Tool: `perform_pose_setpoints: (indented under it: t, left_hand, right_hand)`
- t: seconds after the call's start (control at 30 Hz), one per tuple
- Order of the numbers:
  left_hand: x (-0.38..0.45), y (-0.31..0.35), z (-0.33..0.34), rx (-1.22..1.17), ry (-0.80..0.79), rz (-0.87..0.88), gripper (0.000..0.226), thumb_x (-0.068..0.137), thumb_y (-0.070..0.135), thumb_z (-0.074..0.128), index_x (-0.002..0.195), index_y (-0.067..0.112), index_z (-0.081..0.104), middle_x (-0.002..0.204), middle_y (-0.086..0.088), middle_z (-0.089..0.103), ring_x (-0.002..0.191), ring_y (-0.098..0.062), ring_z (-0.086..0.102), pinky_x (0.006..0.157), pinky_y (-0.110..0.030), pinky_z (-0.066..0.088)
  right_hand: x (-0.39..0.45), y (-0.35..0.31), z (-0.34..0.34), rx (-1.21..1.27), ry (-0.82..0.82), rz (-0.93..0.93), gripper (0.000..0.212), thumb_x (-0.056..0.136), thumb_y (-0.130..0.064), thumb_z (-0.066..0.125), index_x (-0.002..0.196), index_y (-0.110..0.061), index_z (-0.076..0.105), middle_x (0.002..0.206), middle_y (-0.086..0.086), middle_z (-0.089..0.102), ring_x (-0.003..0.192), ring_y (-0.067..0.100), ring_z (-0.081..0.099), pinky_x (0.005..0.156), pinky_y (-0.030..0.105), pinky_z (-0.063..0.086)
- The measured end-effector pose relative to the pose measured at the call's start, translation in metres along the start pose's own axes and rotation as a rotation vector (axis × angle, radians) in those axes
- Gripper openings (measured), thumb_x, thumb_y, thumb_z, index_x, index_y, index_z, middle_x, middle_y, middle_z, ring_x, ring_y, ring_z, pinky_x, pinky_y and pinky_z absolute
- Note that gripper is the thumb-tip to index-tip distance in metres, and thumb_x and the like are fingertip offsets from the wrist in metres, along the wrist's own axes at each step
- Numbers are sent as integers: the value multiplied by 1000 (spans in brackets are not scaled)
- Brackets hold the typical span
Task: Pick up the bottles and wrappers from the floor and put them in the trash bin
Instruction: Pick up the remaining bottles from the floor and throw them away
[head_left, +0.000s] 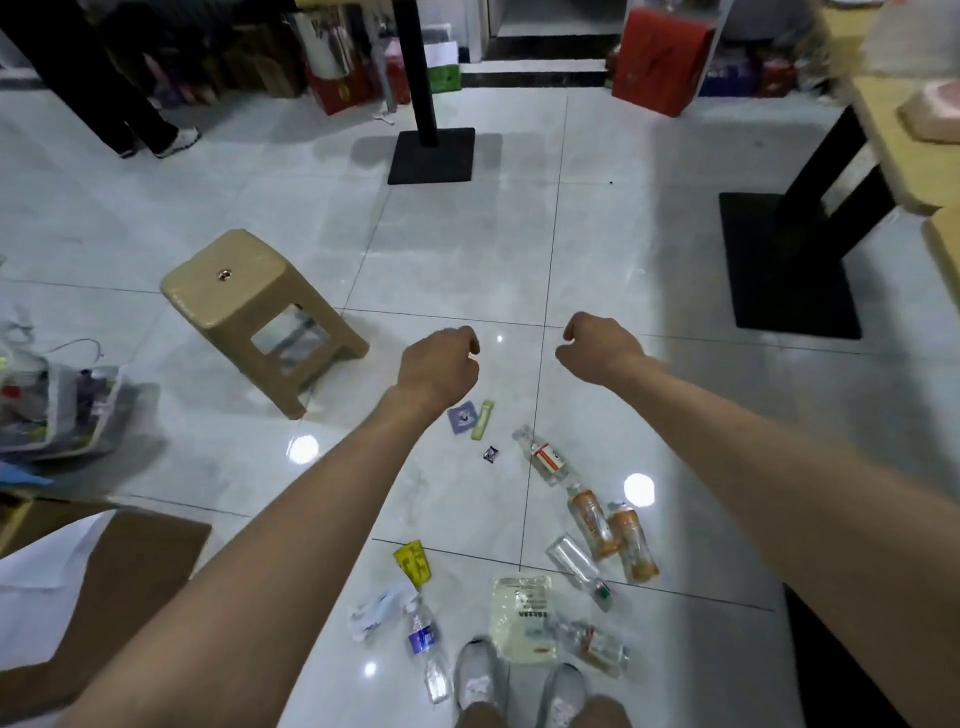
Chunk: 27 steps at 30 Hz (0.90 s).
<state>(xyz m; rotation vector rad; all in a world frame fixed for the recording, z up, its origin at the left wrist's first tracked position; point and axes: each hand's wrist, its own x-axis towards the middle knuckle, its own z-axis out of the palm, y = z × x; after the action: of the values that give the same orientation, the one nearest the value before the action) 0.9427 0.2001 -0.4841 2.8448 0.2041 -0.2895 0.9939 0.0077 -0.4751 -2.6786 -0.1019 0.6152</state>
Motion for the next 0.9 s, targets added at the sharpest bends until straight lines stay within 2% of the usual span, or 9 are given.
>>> perform_pose_setpoints:
  t: [0.17,0.33,0.47,0.63,0.77,0.83,0.9]
  left_hand:
    - [69,-42,220,106,-51,64,39,86,7,51,121,21,57,116,-2,61,102,-24,60,80,-30,42]
    - [133,-78,443,353,-105,295,44,86,4,51,128,17,48,122,-6,56,109,-27,56,82,-35,40]
    - [185,-96,565,368,-94,336,54,83,3,57,134,16,44,125,-6,53,112,-27,53,86,-35,39]
    - [230,-104,661,419,-69,377,74,77,2,66,143,15,33,140,-8,41,128,-28,43,96,-37,38]
    - [271,-100,700,416,-12,520,80,85,9,63,152,16,20,158,-8,22,147,-27,18,117,-42,18]
    - [279,-99,716,426,-52,564,82,83,15,68,152,17,23,157,-8,26,147,-27,18,119,-45,12]
    - [280,-101,730,407,-63,569,77,81,21,70,148,18,31,151,-9,35,141,-29,29,118,-47,15]
  right_hand:
    - [97,92,179,-84,0,125,49,88,-28,58,131,-9,45,131,13,51,123,31,49,95,37,44]
    - [179,183,358,-211,89,390,62,79,-40,68,129,-15,44,128,9,49,122,27,47,96,39,39]
    - [246,238,467,-198,89,373,69,76,-47,70,131,-16,42,130,9,45,123,27,45,95,38,38]
    - [298,284,553,-183,62,325,83,67,-54,75,132,-18,39,128,8,44,122,27,44,94,39,37]
    - [329,309,596,-163,47,273,100,60,-59,79,138,-21,30,130,7,43,123,28,44,94,40,38]
    - [341,318,609,-108,43,231,95,59,-58,79,135,-23,33,127,6,47,121,27,49,93,39,41]
    - [347,324,618,-64,48,203,80,64,-54,76,127,-22,40,121,5,53,113,26,55,88,37,45]
